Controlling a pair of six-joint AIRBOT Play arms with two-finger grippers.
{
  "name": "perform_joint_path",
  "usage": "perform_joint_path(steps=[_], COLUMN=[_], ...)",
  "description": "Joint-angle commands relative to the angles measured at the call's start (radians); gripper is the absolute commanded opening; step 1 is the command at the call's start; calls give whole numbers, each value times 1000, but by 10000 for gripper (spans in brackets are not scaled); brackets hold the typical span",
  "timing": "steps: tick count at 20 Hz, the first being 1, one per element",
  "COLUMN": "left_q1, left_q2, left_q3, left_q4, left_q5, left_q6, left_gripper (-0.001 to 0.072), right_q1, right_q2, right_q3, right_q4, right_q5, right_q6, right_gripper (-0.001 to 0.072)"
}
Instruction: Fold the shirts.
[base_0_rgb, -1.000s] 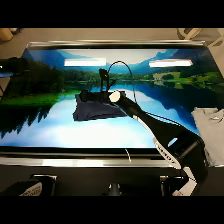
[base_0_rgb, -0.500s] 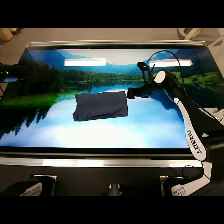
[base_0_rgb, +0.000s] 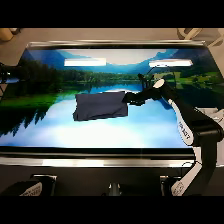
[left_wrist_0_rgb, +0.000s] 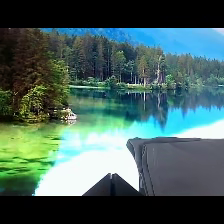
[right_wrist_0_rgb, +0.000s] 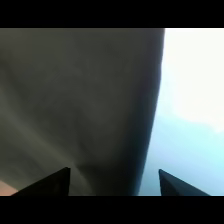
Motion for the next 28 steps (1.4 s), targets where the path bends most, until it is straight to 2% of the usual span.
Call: perform_joint_path(steps=[1, 2, 3, 4, 5, 7, 8, 13, 19, 28], left_q1=[-1, -1, -1, -1, -1, -1, -1, -1, -1, -21], left_q2=[0, 0, 0, 0, 0, 0, 0, 0, 0, 0], left_q3=[0, 0, 0, 0, 0, 0, 0, 0, 0, 0], left_q4=[-7, -7, -7, -7, -7, -7, -7, -7, -7, -37], left_q5=[1, 0, 0, 0, 0, 0, 0, 0, 0, 0], left_q6=[0, 0, 0, 0, 0, 0, 0, 0, 0, 0], left_gripper=[22, 21, 21, 21, 21, 21, 21, 21, 21, 21], right_q1=[28, 28, 28, 22, 11, -40, -75, -360, -735, -1138], right_q2=[-30, -31, -30, -29, -26, 11, 42, 254, 429, 531], right_q3=[0, 0, 0, 0, 2, 2, 2, 2, 2, 2], right_q4=[57, 57, 70, 90, 126, 239, 266, 203, 5, -4], right_q5=[-32, -43, -40, -28, -8, 43, 63, 165, 232, 255], right_q6=[-8, -18, -46, -55, -92, -237, -269, -250, -162, -151], right_gripper=[484, 477, 278, 32, 24, 22, 22, 22, 22, 22])
